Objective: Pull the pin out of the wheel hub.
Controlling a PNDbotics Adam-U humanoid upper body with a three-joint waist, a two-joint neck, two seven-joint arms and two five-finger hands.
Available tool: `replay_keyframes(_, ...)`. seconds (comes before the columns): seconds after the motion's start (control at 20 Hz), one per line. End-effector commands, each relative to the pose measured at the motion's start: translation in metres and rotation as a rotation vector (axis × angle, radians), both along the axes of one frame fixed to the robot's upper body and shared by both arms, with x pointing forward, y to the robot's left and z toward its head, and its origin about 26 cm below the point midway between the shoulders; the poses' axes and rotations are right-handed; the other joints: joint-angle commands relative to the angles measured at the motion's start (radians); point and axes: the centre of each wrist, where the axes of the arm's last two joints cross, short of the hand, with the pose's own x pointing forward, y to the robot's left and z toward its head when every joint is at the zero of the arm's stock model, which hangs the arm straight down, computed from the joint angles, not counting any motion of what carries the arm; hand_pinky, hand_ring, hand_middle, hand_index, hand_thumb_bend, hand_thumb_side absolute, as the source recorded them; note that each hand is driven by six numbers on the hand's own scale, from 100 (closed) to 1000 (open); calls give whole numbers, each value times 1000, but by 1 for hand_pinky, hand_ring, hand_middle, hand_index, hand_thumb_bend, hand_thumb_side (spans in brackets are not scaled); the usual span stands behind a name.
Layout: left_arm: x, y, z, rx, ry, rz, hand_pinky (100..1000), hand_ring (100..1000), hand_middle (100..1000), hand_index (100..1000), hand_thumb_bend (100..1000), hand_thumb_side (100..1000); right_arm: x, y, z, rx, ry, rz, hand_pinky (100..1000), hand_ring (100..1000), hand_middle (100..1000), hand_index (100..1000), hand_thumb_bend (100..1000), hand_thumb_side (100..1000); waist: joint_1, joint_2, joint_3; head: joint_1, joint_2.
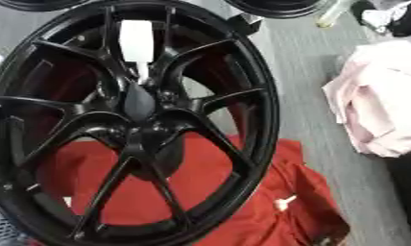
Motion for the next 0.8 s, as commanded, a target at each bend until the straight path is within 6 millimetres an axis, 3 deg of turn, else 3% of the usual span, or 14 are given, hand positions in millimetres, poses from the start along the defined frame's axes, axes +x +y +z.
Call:
replay_keyframes(0.05, -3, 2, 7, 3, -33, 14, 842, 701, 624, 843, 100, 802, -3, -19, -4, 0, -73, -144, 752, 665, 392, 470, 100, 100, 4, -28, -2, 12, -18)
replay_keyframes(0.45, -3, 1, 7, -2, -31, 10, 843, 701, 624, 843, 100, 802, -3, -70, -55, 62, -38, -422, 766, 707, 472, 551, 100, 100, 17, -27, -4, 17, -25)
replay_keyframes(0.55, -3, 1, 7, -3, -29, 10, 844, 701, 624, 843, 100, 803, -5, -80, -65, 82, -31, -472, 781, 739, 521, 608, 100, 100, 19, -26, -4, 17, -26)
replay_keyframes(0.6, -3, 0, 7, -3, -28, 9, 844, 701, 624, 843, 100, 804, -5, -84, -69, 95, -30, -493, 797, 769, 588, 675, 100, 100, 19, -26, -5, 18, -27)
replay_keyframes(0.65, -3, 0, 6, -4, -28, 8, 844, 701, 624, 843, 100, 804, -6, -88, -73, 105, -27, -512, 829, 825, 705, 765, 100, 171, 19, -25, -5, 18, -27)
replay_keyframes(0.7, -3, 0, 6, -3, -27, 8, 844, 701, 624, 843, 100, 804, -7, -92, -78, 116, -15, -527, 866, 895, 798, 816, 109, 319, 19, -25, -5, 19, -27)
replay_keyframes(0.8, -3, 0, 6, -3, -26, 7, 844, 701, 624, 843, 100, 804, -8, -98, -85, 131, 1, -541, 887, 933, 844, 848, 100, 487, 20, -25, -4, 20, -29)
